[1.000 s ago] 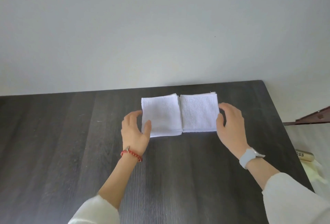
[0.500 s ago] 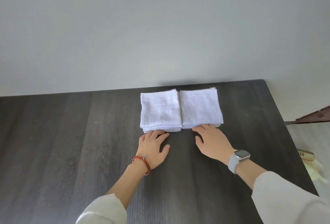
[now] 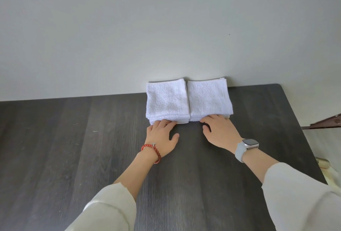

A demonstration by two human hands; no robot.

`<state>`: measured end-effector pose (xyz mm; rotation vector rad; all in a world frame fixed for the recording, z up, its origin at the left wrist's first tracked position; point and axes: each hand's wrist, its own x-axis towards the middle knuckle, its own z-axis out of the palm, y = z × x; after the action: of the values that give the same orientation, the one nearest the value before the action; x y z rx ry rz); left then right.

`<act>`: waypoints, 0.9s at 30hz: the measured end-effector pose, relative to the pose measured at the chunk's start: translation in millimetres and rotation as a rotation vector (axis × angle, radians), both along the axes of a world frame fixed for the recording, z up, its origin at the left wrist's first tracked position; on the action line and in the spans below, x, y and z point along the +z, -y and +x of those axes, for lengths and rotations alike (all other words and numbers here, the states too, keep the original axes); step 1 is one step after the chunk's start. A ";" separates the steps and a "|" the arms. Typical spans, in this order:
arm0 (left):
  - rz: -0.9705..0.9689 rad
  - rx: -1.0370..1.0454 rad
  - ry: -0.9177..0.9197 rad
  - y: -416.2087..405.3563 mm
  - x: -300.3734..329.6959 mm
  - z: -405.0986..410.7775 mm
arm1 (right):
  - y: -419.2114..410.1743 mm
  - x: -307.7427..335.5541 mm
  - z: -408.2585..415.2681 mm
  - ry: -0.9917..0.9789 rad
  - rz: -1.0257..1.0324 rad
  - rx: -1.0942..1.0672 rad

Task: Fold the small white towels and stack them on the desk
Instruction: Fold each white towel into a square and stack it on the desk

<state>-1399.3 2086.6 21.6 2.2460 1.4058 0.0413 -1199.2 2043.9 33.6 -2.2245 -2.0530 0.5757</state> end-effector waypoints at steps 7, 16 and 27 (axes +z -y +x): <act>-0.031 -0.083 0.062 7.7 -1.6 7.0 | 3.3 -0.2 -18.1 -0.084 -0.015 0.066; 0.044 0.051 0.167 11.9 5.6 4.0 | 11.3 8.1 -12.8 -0.252 0.152 -0.118; -0.452 0.860 0.950 -24.2 17.2 -16.7 | -14.2 9.3 31.9 -1.053 0.099 -0.923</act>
<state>-1415.9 2110.7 38.8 0.8817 1.4561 0.8458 -1167.3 2058.1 42.8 -1.8286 -0.4839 1.1065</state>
